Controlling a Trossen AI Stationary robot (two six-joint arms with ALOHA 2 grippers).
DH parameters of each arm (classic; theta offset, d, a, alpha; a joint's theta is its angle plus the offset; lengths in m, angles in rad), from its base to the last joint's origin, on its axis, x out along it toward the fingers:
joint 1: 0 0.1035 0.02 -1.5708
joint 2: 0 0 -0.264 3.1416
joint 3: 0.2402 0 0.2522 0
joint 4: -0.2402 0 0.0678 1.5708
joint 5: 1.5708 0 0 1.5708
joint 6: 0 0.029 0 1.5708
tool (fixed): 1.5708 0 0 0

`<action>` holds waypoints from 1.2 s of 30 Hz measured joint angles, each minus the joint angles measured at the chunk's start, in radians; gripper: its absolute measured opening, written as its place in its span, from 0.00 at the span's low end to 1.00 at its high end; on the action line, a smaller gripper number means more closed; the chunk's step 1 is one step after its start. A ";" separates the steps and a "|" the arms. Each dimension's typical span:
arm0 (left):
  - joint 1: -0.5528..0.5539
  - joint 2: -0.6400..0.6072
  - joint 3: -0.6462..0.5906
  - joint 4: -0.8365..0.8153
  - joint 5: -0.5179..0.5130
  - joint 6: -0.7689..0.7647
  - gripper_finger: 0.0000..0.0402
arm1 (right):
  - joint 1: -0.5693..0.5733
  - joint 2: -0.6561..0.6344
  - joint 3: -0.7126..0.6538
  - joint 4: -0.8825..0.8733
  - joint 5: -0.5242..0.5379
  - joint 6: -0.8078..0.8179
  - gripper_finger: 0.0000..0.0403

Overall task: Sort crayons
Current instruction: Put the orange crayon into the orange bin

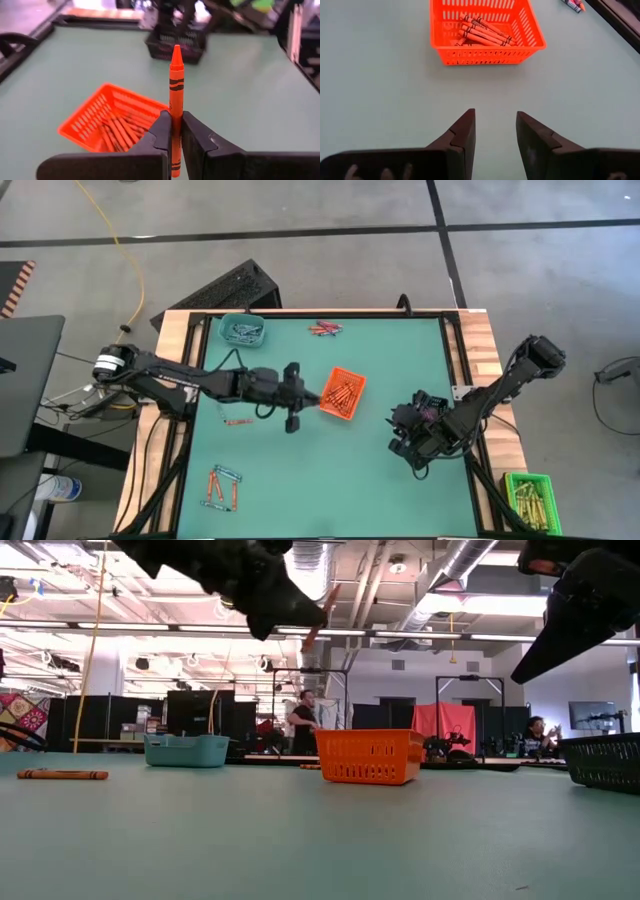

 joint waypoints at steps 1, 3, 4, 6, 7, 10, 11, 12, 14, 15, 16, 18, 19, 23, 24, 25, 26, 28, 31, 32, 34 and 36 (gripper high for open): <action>0.011 0.000 0.006 0.007 0.000 -0.006 0.02 | 0.002 0.000 0.000 0.000 0.000 0.000 0.33; 0.034 0.000 0.014 0.026 0.000 -0.024 0.02 | 0.008 0.000 0.000 0.000 0.000 0.000 0.33; 0.045 0.000 0.017 0.037 0.001 -0.033 0.02 | 0.008 0.000 0.000 0.000 0.000 0.000 0.33; 0.062 0.002 0.023 0.050 0.000 -0.050 0.02 | 0.008 0.000 0.000 0.000 0.001 0.000 0.33; 0.068 0.015 0.025 0.068 0.000 -0.060 0.02 | 0.008 0.000 0.000 0.000 0.001 -0.001 0.33; 0.076 0.061 0.030 0.105 0.018 -0.093 0.02 | 0.007 0.000 0.000 0.000 0.004 -0.002 0.33; 0.078 0.090 0.039 0.127 0.023 -0.102 0.02 | 0.007 0.000 0.000 -0.003 0.007 -0.002 0.33; 0.080 0.117 0.053 0.140 0.024 -0.106 0.02 | 0.007 0.000 0.000 -0.002 0.010 -0.002 0.33; 0.084 0.168 0.076 0.119 0.023 -0.107 0.02 | 0.007 0.000 -0.001 -0.001 0.019 -0.002 0.33; 0.088 0.197 0.100 0.116 0.023 -0.110 0.02 | 0.007 0.000 -0.001 -0.001 0.021 -0.002 0.33; 0.091 0.220 0.119 0.111 0.021 -0.111 0.02 | 0.009 0.000 -0.001 0.002 0.019 -0.002 0.33; 0.099 0.259 0.159 0.070 0.016 -0.113 0.02 | 0.015 0.000 -0.001 0.003 0.021 -0.002 0.33; 0.104 0.278 0.183 0.060 0.016 -0.113 0.02 | 0.018 0.000 -0.001 0.004 0.021 -0.002 0.33; 0.122 0.340 0.256 -0.028 0.016 -0.113 0.04 | 0.037 0.000 -0.001 0.003 0.022 0.005 0.33; 0.127 0.352 0.268 -0.056 0.017 -0.113 0.04 | 0.043 0.000 -0.001 0.003 0.022 0.007 0.33; 0.132 0.362 0.276 -0.086 0.020 -0.114 0.05 | 0.047 0.000 -0.001 0.003 0.023 0.008 0.33; 0.136 0.373 0.284 -0.093 0.029 -0.121 0.06 | 0.047 0.000 -0.001 0.003 0.024 0.010 0.33; 0.143 0.385 0.287 -0.125 0.056 -0.144 0.07 | 0.051 0.000 -0.001 0.002 0.025 0.014 0.33; 0.153 0.399 0.287 -0.148 0.104 -0.165 0.09 | 0.053 0.000 -0.001 0.003 0.027 0.018 0.33; 0.153 0.399 0.286 -0.166 0.109 -0.166 0.10 | 0.052 0.000 -0.001 0.003 0.027 0.018 0.33; 0.152 0.398 0.287 -0.165 0.110 -0.165 0.13 | 0.051 0.000 -0.001 0.003 0.027 0.018 0.33; 0.151 0.396 0.287 -0.167 0.113 -0.161 0.17 | 0.051 0.000 -0.001 0.003 0.027 0.018 0.33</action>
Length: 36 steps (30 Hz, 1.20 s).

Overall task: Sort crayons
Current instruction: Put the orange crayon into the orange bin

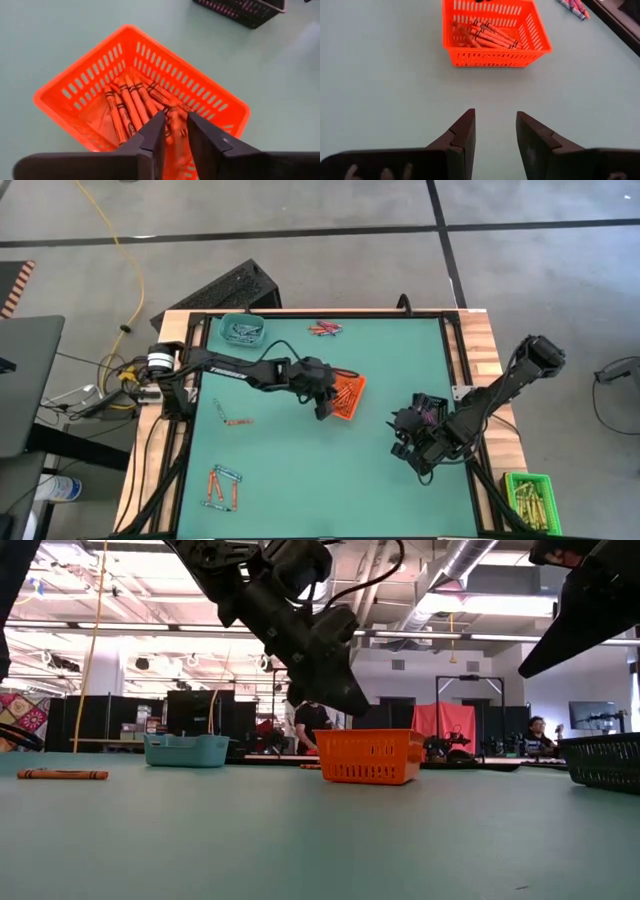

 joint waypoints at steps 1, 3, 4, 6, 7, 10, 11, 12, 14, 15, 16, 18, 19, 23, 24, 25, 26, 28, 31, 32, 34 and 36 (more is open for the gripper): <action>-0.002 -0.002 0.000 0.001 0.000 0.001 0.19 | 0.000 0.000 0.000 0.001 0.000 0.000 0.33; -0.005 -0.004 0.001 0.001 0.005 0.018 0.23 | 0.000 0.000 0.000 0.004 0.000 0.000 0.33; -0.006 -0.004 0.004 -0.006 0.020 0.032 0.25 | 0.000 0.000 0.000 0.005 0.000 0.000 0.33; -0.011 -0.014 0.006 -0.033 0.072 0.078 0.29 | 0.000 0.000 0.000 0.007 -0.001 0.000 0.33; -0.016 -0.024 0.008 -0.053 0.106 0.104 0.30 | 0.000 0.000 0.000 0.008 -0.001 0.000 0.33; -0.046 -0.079 0.013 -0.162 0.154 0.190 0.31 | 0.004 0.000 0.000 0.009 -0.001 0.000 0.33; -0.060 -0.103 0.013 -0.218 0.148 0.220 0.31 | 0.007 0.000 0.000 0.009 -0.001 -0.001 0.33; -0.078 -0.128 0.013 -0.281 0.125 0.249 0.31 | 0.009 0.000 0.000 0.010 -0.001 -0.008 0.33; -0.121 -0.177 0.013 -0.418 0.047 0.293 0.31 | 0.013 0.000 0.000 0.012 0.000 -0.017 0.33; -0.146 -0.204 0.013 -0.491 0.009 0.307 0.31 | 0.015 0.000 0.000 0.011 0.000 -0.019 0.33; -0.171 -0.227 0.013 -0.562 -0.028 0.315 0.31 | 0.015 0.000 0.000 0.010 0.005 -0.023 0.33; -0.220 -0.267 0.013 -0.706 -0.079 0.315 0.30 | 0.015 0.000 0.000 0.014 0.022 -0.042 0.33; -0.244 -0.277 0.013 -0.781 -0.092 0.304 0.30 | 0.015 0.000 0.000 0.017 0.028 -0.053 0.33; -0.321 -0.284 0.013 -0.985 -0.143 0.208 0.30 | 0.012 0.000 0.000 0.024 0.056 -0.093 0.33; -0.335 -0.283 0.009 -1.017 -0.166 0.179 0.30 | 0.008 0.000 0.000 0.024 0.063 -0.098 0.33; -0.347 -0.283 -0.001 -1.033 -0.189 0.156 0.30 | 0.004 0.000 0.000 0.025 0.067 -0.104 0.33; -0.356 -0.282 -0.017 -1.042 -0.209 0.136 0.30 | 0.000 0.000 0.000 0.028 0.071 -0.111 0.33; -0.368 -0.281 -0.061 -1.060 -0.229 0.110 0.30 | -0.007 0.000 0.000 0.035 0.074 -0.119 0.33; -0.368 -0.281 -0.131 -1.063 -0.246 0.073 0.30 | -0.009 0.000 0.000 0.049 0.074 -0.124 0.33; -0.365 -0.280 -0.152 -1.059 -0.249 0.059 0.30 | -0.009 0.000 0.000 0.050 0.073 -0.123 0.33; -0.359 -0.280 -0.185 -1.041 -0.247 0.035 0.30 | -0.004 0.000 0.000 0.050 0.073 -0.123 0.33; -0.357 -0.282 -0.213 -1.010 -0.233 0.023 0.30 | 0.001 0.000 0.000 0.050 0.073 -0.123 0.33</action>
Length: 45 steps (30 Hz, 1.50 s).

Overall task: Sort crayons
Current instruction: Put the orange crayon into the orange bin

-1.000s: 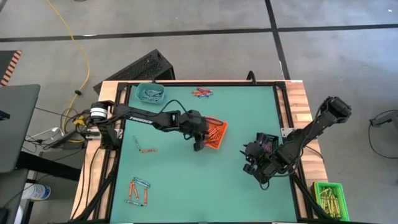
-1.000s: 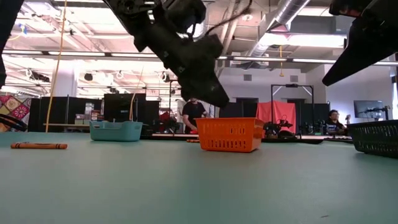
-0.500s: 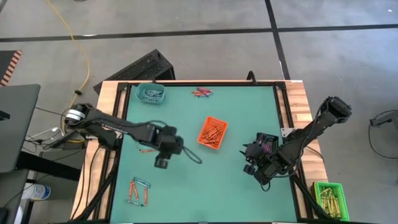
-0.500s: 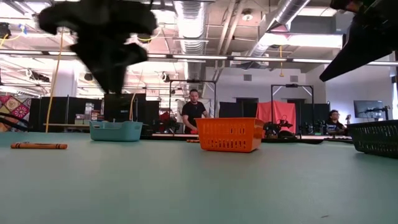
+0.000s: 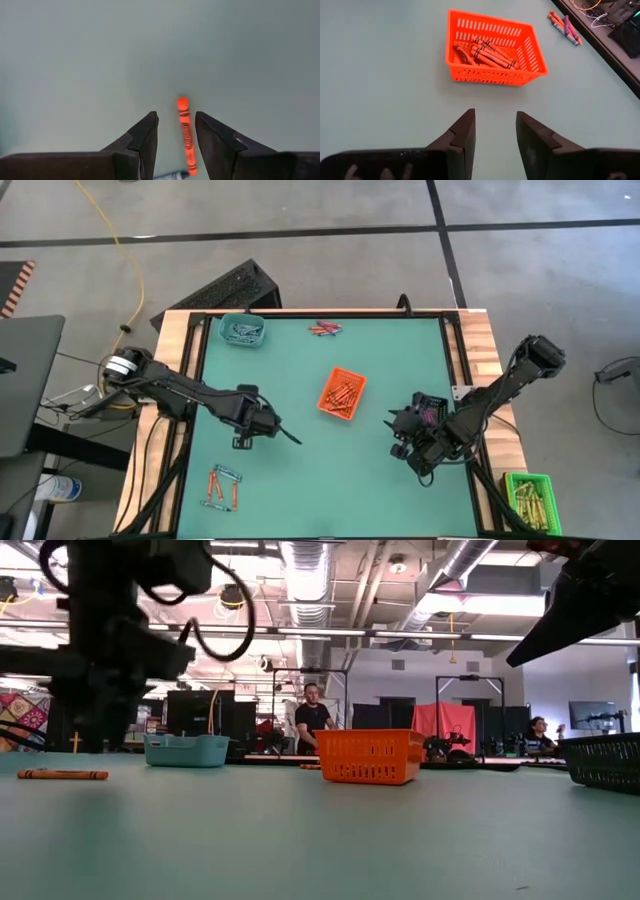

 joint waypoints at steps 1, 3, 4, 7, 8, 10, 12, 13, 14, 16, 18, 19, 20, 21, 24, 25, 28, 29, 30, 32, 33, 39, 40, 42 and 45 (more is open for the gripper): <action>0.002 -0.001 -0.014 0.010 0.015 -0.003 0.30 | 0.001 0.000 0.000 0.000 0.000 0.000 0.33; 0.008 -0.002 -0.040 0.011 0.036 -0.013 0.30 | -0.002 0.000 0.000 0.001 -0.001 0.000 0.33; 0.014 -0.002 -0.055 0.012 0.045 -0.019 0.30 | -0.003 0.000 0.000 0.000 -0.002 0.000 0.33; 0.036 -0.002 -0.103 0.020 0.056 -0.040 0.30 | -0.003 0.000 0.000 0.001 -0.002 0.000 0.33; 0.042 -0.002 -0.116 0.032 0.072 -0.045 0.30 | -0.002 0.000 0.000 0.001 -0.002 0.000 0.33; 0.053 -0.002 -0.142 0.069 0.112 -0.045 0.30 | -0.002 0.000 0.000 0.001 -0.001 0.000 0.33; 0.060 -0.009 -0.166 0.101 0.126 -0.046 0.30 | -0.002 0.000 0.000 0.000 -0.001 0.000 0.33; 0.063 -0.009 -0.176 0.112 0.127 -0.047 0.30 | -0.002 0.000 0.000 0.000 0.000 0.000 0.33; 0.066 -0.010 -0.181 0.120 0.131 -0.050 0.30 | -0.003 0.000 0.000 0.000 0.000 0.000 0.33; 0.070 -0.010 -0.188 0.130 0.137 -0.054 0.29 | -0.002 0.000 0.000 0.000 0.000 0.000 0.33; 0.071 -0.010 -0.187 0.132 0.138 -0.056 0.26 | -0.002 0.000 0.000 0.000 0.000 0.000 0.33; 0.070 -0.009 -0.187 0.133 0.138 -0.058 0.24 | -0.002 0.000 0.000 0.000 0.001 0.000 0.33; 0.070 -0.008 -0.186 0.135 0.141 -0.061 0.21 | -0.003 0.000 0.000 0.001 0.001 0.000 0.33; 0.070 -0.008 -0.186 0.137 0.145 -0.062 0.18 | -0.002 0.000 0.000 0.001 0.001 0.000 0.33; 0.070 -0.007 -0.186 0.146 0.154 -0.071 0.06 | -0.002 0.000 0.000 0.001 0.002 0.000 0.33; 0.070 -0.007 -0.186 0.151 0.154 -0.074 0.04 | -0.002 0.000 0.000 0.001 0.002 0.000 0.33; 0.070 -0.007 -0.186 0.163 0.154 -0.093 0.03 | -0.002 0.000 0.000 0.003 0.002 0.001 0.33; 0.070 -0.007 -0.185 0.164 0.154 -0.101 0.03 | -0.003 0.000 0.000 0.003 0.002 0.001 0.33; 0.070 -0.006 -0.179 0.164 0.154 -0.110 0.03 | -0.003 0.000 0.001 0.003 0.002 0.001 0.33; 0.070 -0.003 -0.167 0.161 0.154 -0.121 0.02 | -0.002 0.000 0.000 0.003 0.002 0.000 0.33; 0.070 -0.002 -0.160 0.159 0.154 -0.125 0.01 | -0.002 0.000 0.001 0.003 0.002 0.001 0.33; 0.071 0.003 -0.106 0.224 0.149 -0.138 0.01 | -0.003 0.000 0.000 0.008 0.002 0.001 0.33; 0.071 0.003 -0.095 0.252 0.150 -0.135 0.00 | -0.003 0.000 0.000 0.008 0.002 0.001 0.33; 0.071 0.002 -0.082 0.272 0.153 -0.123 0.00 | -0.003 0.000 0.000 0.009 0.002 0.001 0.33; 0.071 0.002 -0.055 0.321 0.158 -0.087 0.00 | -0.002 0.000 0.001 0.014 0.002 0.001 0.33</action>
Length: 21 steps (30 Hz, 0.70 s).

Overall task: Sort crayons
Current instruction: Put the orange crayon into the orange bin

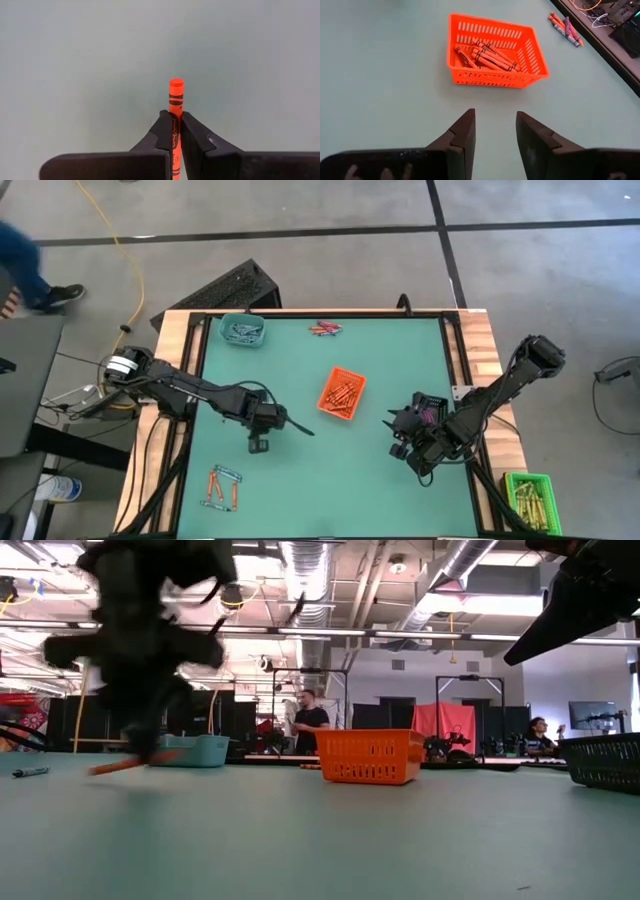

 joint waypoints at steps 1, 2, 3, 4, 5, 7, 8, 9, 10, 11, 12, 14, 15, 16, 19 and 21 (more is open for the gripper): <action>0.000 0.000 0.014 0.040 0.000 0.017 0.00 | 0.000 0.000 0.000 0.005 0.000 0.000 0.33; 0.000 -0.001 0.029 0.072 -0.003 0.034 0.00 | 0.000 0.000 0.000 0.009 0.000 -0.001 0.33; 0.000 -0.002 0.041 0.094 -0.008 0.055 0.00 | 0.000 0.000 0.000 0.012 0.000 0.000 0.33; 0.000 -0.002 0.054 0.107 -0.015 0.078 0.00 | 0.000 0.000 0.000 0.013 0.000 0.000 0.33; 0.000 -0.002 0.066 0.132 -0.018 0.105 0.00 | 0.000 0.000 0.000 0.014 0.000 0.000 0.33; 0.001 -0.002 0.095 0.213 -0.031 0.155 0.00 | 0.000 0.000 0.000 0.025 0.000 -0.001 0.33; 0.005 -0.003 0.106 0.266 -0.034 0.180 0.00 | 0.000 0.000 0.000 0.028 0.000 -0.001 0.33; 0.009 -0.003 0.114 0.313 -0.033 0.201 0.00 | 0.000 0.000 0.000 0.032 0.000 -0.005 0.33; 0.015 -0.003 0.120 0.352 -0.032 0.218 0.00 | 0.000 0.000 0.000 0.038 0.000 -0.013 0.33; 0.022 -0.003 0.125 0.392 -0.027 0.236 0.00 | 0.000 0.000 0.000 0.046 0.000 -0.017 0.33; 0.030 -0.003 0.126 0.440 -0.023 0.249 0.00 | 0.000 0.000 0.000 0.049 0.000 -0.020 0.33; 0.051 -0.003 0.129 0.543 -0.013 0.268 0.00 | 0.000 0.000 0.000 0.056 0.000 -0.027 0.33; 0.062 -0.003 0.129 0.584 -0.006 0.272 0.00 | 0.000 0.000 0.000 0.058 0.000 -0.027 0.33; 0.074 0.000 0.129 0.620 -0.002 0.274 0.00 | 0.000 0.000 0.000 0.057 0.000 -0.027 0.33; 0.114 0.005 0.129 0.702 0.024 0.273 0.00 | 0.000 0.000 0.000 0.057 0.001 -0.028 0.33; 0.140 0.017 0.130 0.767 0.038 0.264 0.00 | 0.000 0.000 0.000 0.057 0.001 -0.030 0.33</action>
